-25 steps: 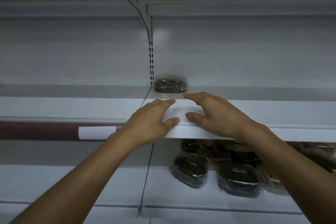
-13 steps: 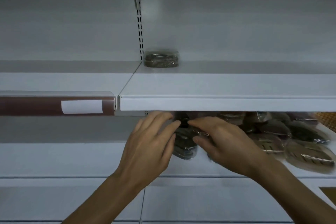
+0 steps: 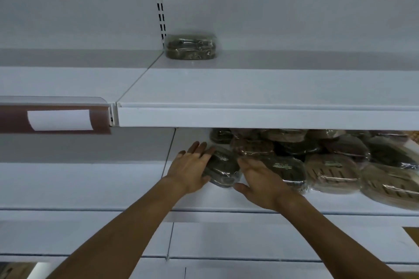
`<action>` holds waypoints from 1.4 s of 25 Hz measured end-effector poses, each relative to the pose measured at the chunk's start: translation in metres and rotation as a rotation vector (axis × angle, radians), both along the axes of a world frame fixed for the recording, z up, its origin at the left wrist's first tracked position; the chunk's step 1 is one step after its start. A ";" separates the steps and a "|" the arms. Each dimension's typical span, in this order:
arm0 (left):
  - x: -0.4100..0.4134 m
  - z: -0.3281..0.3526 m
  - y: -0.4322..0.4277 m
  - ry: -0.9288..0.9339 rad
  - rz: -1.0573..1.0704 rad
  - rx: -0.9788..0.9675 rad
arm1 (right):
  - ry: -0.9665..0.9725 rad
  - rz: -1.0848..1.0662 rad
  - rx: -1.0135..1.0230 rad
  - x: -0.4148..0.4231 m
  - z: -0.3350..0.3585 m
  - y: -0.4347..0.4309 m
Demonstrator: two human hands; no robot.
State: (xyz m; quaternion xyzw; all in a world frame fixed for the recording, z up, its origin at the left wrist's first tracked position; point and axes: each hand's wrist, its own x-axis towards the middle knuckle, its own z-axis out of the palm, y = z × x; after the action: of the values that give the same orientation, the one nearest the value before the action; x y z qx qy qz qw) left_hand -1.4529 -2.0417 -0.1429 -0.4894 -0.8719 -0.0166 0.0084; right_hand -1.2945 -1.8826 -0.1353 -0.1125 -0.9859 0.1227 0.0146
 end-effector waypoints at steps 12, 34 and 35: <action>0.006 -0.032 -0.005 -0.068 0.020 0.141 | 0.026 -0.044 0.062 -0.020 -0.026 -0.018; 0.090 0.053 -0.096 -0.004 -0.050 0.293 | 0.053 0.110 0.116 0.062 0.067 -0.067; 0.095 0.063 -0.102 0.008 -0.051 0.313 | 0.066 0.121 0.114 0.068 0.079 -0.070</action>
State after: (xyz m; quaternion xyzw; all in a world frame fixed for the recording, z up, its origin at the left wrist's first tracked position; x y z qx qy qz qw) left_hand -1.3577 -2.1438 -0.0795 -0.5043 -0.8458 -0.1504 0.0874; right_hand -1.2260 -1.9522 -0.0560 -0.0475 -0.9953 0.0706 0.0462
